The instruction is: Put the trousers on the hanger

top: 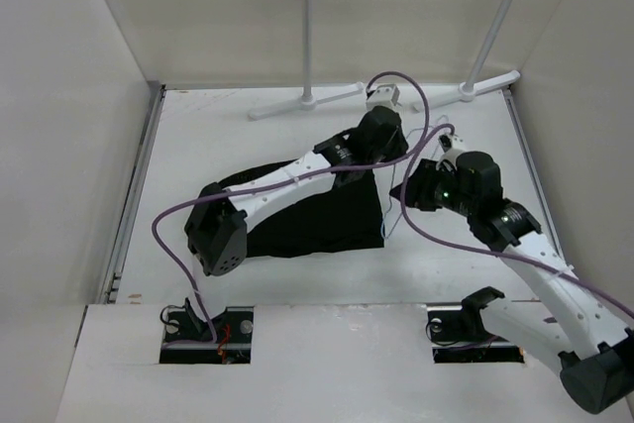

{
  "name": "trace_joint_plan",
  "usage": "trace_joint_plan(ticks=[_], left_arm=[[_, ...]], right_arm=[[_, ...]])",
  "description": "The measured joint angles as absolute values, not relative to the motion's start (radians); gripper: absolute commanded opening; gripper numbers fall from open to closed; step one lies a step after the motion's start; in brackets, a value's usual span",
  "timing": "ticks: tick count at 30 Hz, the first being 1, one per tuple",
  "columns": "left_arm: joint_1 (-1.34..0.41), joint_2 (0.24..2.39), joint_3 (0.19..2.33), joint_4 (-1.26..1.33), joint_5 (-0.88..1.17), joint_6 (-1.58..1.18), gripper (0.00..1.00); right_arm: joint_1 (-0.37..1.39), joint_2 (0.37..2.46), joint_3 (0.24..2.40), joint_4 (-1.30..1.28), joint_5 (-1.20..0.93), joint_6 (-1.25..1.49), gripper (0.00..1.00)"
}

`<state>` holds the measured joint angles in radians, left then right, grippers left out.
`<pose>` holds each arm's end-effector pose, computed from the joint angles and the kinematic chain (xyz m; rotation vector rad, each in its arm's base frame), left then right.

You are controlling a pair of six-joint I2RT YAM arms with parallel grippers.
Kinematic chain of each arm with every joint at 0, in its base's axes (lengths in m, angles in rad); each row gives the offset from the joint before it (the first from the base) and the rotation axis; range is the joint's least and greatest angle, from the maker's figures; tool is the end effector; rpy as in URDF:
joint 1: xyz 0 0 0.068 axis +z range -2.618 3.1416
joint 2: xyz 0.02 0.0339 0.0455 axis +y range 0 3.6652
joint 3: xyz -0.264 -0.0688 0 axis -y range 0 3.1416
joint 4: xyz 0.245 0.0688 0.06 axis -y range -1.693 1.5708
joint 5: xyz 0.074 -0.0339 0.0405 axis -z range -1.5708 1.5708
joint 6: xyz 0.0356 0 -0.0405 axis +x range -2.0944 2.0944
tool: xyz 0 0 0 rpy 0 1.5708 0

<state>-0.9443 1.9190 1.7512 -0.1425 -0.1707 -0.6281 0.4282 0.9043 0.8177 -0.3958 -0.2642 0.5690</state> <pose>0.2778 -0.3736 0.3466 0.1895 1.9729 -0.9016 0.1800 0.0924 0.3093 -0.0212 2.1554 0.8725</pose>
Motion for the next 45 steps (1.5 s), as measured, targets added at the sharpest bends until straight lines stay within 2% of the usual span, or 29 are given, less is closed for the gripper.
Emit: trace_joint_plan(ticks=[2, 4, 8, 11, 17, 21, 29, 33, 37, 45], left_arm=[[-0.961, 1.886, 1.666, -0.090, -0.234, -0.662, 0.00], [-0.976, 1.859, 1.592, -0.048, -0.305, -0.693, 0.00], [-1.019, 1.831, 1.467, 0.067, -0.422, -0.765, 0.00], [-1.043, 1.820, 1.375, 0.154, -0.489, -0.823, 0.00], [-1.057, 1.818, 1.188, 0.321, -0.605, -0.921, 0.00], [-1.048, 1.818, 1.113, 0.378, -0.662, -0.973, 0.00], [-1.011, 1.823, 1.070, 0.450, -0.727, -1.030, 0.00], [-1.005, 1.851, 1.070, 0.464, -0.735, -1.046, 0.00], [-0.999, 1.874, 1.064, 0.462, -0.728, -1.056, 0.00], [-0.994, 1.877, 1.056, 0.460, -0.697, -1.065, 0.00]], right_arm=[[0.418, 0.855, 0.818, -0.422, -0.246, 0.580, 0.50], [0.406, 0.804, 0.818, -0.445, -0.234, 0.595, 0.48], [0.348, 0.748, 0.802, -0.456, -0.215, 0.664, 0.12], [0.304, 0.785, 0.767, -0.444, -0.194, 0.727, 0.08], [0.323, 1.026, 0.715, -0.353, -0.123, 0.781, 0.17], [0.322, 1.176, 0.702, -0.219, -0.113, 0.794, 0.38], [0.322, 1.446, 0.698, 0.013, -0.158, 0.790, 0.52], [0.323, 1.533, 0.699, 0.082, -0.184, 0.782, 0.55], [0.323, 1.582, 0.700, 0.105, -0.196, 0.778, 0.49], [0.346, 1.438, 0.728, 0.052, -0.066, 0.736, 0.58]])
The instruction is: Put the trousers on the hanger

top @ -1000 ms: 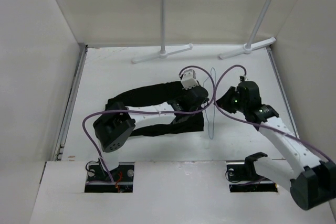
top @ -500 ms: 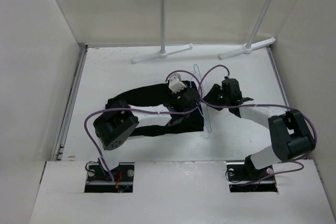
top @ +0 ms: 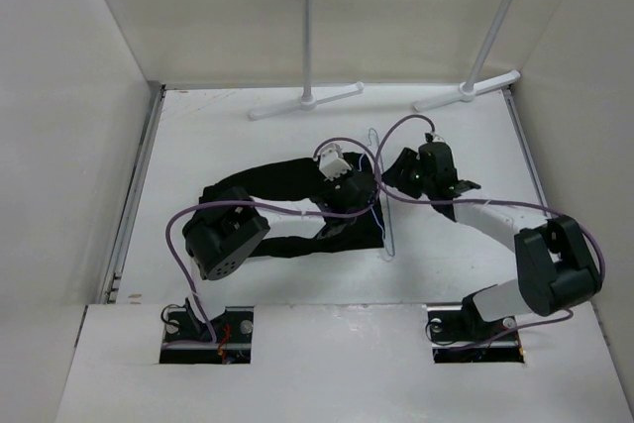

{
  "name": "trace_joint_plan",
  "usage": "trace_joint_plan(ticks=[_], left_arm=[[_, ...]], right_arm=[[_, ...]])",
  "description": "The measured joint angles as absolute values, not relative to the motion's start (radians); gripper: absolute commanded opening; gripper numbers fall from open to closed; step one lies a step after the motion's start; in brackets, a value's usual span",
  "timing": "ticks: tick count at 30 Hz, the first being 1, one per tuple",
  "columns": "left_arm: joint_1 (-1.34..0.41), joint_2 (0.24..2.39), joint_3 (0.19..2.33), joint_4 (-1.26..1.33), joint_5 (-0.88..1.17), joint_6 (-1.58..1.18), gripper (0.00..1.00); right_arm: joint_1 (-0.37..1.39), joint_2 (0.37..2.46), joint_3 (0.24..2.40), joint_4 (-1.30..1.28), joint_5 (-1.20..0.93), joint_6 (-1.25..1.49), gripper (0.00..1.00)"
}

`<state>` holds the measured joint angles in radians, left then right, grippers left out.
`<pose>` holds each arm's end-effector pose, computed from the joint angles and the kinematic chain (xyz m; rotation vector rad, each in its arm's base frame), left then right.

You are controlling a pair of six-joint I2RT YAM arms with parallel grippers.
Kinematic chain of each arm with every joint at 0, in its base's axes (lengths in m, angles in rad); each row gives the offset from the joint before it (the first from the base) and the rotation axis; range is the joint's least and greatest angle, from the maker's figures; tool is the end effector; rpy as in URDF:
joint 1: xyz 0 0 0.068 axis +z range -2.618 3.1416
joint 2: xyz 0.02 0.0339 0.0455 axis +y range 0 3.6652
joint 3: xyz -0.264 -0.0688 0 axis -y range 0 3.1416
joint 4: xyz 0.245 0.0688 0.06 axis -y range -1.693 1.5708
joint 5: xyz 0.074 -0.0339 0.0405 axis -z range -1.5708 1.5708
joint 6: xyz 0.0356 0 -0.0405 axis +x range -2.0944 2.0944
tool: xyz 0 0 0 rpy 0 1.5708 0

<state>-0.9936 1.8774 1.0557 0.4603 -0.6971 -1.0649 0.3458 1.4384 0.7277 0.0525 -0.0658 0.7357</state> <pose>0.2403 -0.3271 0.1908 -0.5322 1.8390 -0.7518 0.2783 0.1027 0.1938 0.4109 2.2738 0.6490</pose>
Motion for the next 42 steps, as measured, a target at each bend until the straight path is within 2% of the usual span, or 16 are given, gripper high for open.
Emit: trace_joint_plan(ticks=[5, 13, 14, 18, 20, 25, 35, 42], left_arm=[[-0.989, 1.881, 1.056, 0.460, -0.674, -1.073, 0.01], [-0.982, 1.888, 1.055, 0.460, -0.662, -1.087, 0.01], [-0.981, 1.888, 1.054, 0.461, -0.662, -1.089, 0.01], [-0.979, 1.888, 1.040, 0.467, -0.661, -1.093, 0.01], [-0.976, 1.888, 1.024, 0.470, -0.659, -1.097, 0.01], [-0.958, 1.851, 0.938, 0.482, -0.649, -1.108, 0.01], [-0.857, 1.553, 0.716, 0.440, -0.642, -1.044, 0.01], [-0.783, 1.394, 0.610, 0.365, -0.643, -0.953, 0.01]], right_arm=[[0.399, 1.455, 0.769, 0.068, -0.065, 0.710, 0.58], [0.401, 1.626, 0.770, 0.077, -0.130, 0.712, 0.60], [0.401, 1.631, 0.772, 0.086, -0.138, 0.712, 0.57], [0.400, 1.658, 0.769, 0.121, -0.198, 0.731, 0.22], [0.397, 1.663, 0.756, 0.145, -0.229, 0.756, 0.17], [0.352, 1.623, 0.737, 0.165, -0.288, 0.819, 0.13], [0.259, 1.477, 0.759, 0.122, -0.299, 0.847, 0.11], [0.216, 1.416, 0.691, 0.103, -0.282, 0.858, 0.12]])
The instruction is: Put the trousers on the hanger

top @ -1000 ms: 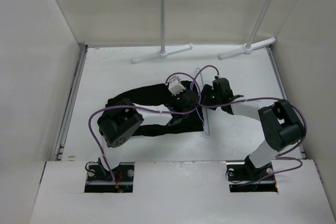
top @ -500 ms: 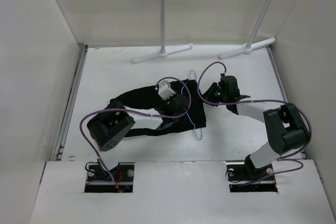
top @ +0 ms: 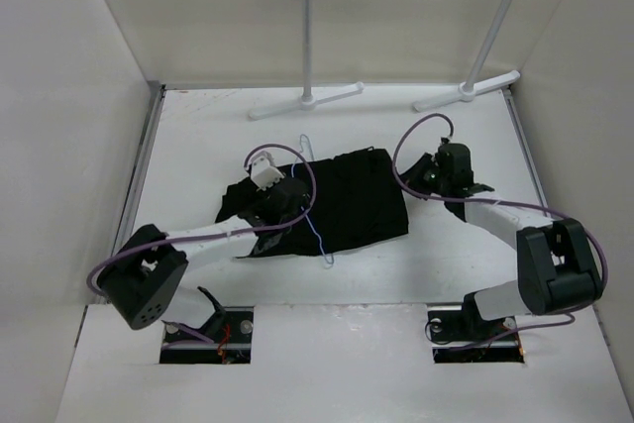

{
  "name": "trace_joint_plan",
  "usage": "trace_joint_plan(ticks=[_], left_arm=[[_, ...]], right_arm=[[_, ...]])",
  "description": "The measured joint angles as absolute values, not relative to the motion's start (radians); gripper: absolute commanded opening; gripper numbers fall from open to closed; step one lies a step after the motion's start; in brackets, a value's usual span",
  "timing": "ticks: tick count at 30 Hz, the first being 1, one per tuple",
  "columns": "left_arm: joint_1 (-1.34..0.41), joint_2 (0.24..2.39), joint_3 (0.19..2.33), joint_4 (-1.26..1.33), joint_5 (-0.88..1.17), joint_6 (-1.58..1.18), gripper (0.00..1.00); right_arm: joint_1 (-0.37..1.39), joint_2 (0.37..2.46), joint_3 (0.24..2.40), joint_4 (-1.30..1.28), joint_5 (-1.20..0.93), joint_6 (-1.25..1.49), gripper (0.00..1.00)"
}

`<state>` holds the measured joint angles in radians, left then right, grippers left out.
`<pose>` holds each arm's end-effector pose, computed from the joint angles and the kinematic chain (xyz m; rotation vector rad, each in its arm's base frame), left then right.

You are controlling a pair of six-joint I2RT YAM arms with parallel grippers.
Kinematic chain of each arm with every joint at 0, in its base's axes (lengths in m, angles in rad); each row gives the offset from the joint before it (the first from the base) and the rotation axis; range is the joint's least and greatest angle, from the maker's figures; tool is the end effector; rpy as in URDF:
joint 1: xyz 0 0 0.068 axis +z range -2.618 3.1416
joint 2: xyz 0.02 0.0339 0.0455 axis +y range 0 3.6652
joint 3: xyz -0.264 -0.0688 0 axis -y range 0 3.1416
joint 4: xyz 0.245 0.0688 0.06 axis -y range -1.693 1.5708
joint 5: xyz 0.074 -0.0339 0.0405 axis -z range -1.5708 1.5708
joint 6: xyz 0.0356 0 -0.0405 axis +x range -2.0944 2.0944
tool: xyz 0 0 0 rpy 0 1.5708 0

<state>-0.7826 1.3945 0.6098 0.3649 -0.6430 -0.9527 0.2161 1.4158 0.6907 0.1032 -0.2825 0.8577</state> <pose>0.2158 -0.1844 0.2010 -0.5690 1.8535 -0.5297 0.2815 0.0719 0.1937 0.5682 2.2449 0.8889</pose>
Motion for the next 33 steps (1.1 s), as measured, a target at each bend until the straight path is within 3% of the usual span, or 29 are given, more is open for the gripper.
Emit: trace_joint_plan(ticks=[10, 13, 15, 19, 22, 27, 33], left_arm=[[-0.812, 1.311, 0.609, 0.284, -0.614, -0.832, 0.01], [-0.847, 1.328, 0.659, 0.270, -0.611, -0.789, 0.01], [-0.863, 1.337, 0.692, 0.262, -0.614, -0.756, 0.01], [-0.885, 1.338, 0.768, 0.189, -0.635, -0.689, 0.00], [-0.907, 1.338, 0.879, 0.074, -0.658, -0.630, 0.00], [-0.959, 1.338, 1.202, -0.157, -0.669, -0.509, 0.00], [-0.988, 1.348, 1.641, -0.348, -0.637, -0.408, 0.00]], right_arm=[[0.207, 1.463, 0.666, 0.090, -0.250, 0.868, 0.22], [0.207, 1.468, 0.666, 0.089, -0.239, 0.868, 0.30], [0.206, 1.468, 0.666, 0.089, -0.230, 0.868, 0.38], [0.206, 1.462, 0.666, 0.079, -0.208, 0.872, 0.67], [0.211, 1.405, 0.665, 0.031, -0.194, 0.867, 0.73], [0.233, 1.134, 0.676, -0.107, -0.160, 0.840, 0.75], [0.301, 0.821, 0.822, -0.267, -0.149, 0.790, 0.61]])
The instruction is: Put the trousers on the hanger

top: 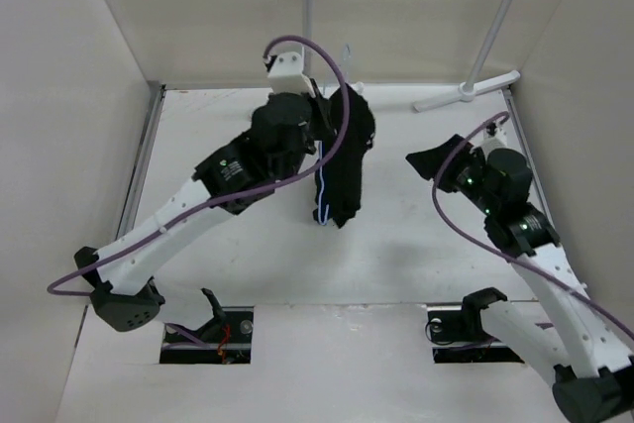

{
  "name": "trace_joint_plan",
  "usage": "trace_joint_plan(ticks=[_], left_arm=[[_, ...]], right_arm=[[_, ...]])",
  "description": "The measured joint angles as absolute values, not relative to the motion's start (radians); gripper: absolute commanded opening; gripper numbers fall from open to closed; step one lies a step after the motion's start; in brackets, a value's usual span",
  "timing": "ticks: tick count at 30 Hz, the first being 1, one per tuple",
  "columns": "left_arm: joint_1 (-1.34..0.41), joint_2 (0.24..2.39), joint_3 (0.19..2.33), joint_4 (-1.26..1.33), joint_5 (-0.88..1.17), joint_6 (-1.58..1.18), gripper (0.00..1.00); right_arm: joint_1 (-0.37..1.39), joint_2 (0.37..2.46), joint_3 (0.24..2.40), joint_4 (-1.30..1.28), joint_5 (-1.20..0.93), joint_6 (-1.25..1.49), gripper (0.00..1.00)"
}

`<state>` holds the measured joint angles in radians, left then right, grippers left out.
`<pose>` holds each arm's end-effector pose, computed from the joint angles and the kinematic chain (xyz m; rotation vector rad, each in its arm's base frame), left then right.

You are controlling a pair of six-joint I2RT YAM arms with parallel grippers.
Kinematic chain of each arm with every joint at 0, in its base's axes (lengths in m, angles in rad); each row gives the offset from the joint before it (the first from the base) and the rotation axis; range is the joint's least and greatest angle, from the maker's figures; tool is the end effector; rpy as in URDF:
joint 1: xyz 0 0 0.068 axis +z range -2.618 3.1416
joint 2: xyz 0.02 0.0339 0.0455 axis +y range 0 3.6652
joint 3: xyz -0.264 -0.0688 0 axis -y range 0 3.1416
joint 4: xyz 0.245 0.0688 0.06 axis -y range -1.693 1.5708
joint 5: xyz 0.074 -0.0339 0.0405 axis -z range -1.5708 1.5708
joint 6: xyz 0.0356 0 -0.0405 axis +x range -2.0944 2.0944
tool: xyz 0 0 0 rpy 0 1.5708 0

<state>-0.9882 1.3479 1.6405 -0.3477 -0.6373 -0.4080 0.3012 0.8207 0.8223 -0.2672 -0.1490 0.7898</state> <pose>0.1725 -0.2233 0.4934 -0.0206 1.6439 -0.5580 0.1802 0.0615 0.3384 0.3594 1.8964 0.8871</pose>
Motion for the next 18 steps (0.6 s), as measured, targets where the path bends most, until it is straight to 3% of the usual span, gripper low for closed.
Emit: trace_joint_plan(ticks=[2, 4, 9, 18], left_arm=[[-0.986, 1.348, 1.715, -0.370, -0.621, -0.398, 0.00], [-0.983, 1.351, 1.748, -0.384, -0.599, -0.396, 0.00], [-0.979, 1.411, 1.770, -0.439, -0.537, -0.394, 0.00], [-0.975, 1.512, 1.775, -0.543, -0.465, -0.397, 0.00]], right_arm=[[0.337, 0.763, 0.893, -0.289, -0.156, 0.770, 0.60], [0.379, 0.739, 0.968, -0.300, -0.180, 0.752, 0.66], [0.513, 0.796, 1.113, -0.250, -0.257, 0.718, 0.73], [0.737, 1.006, 1.103, -0.155, -0.291, 0.702, 0.77]])
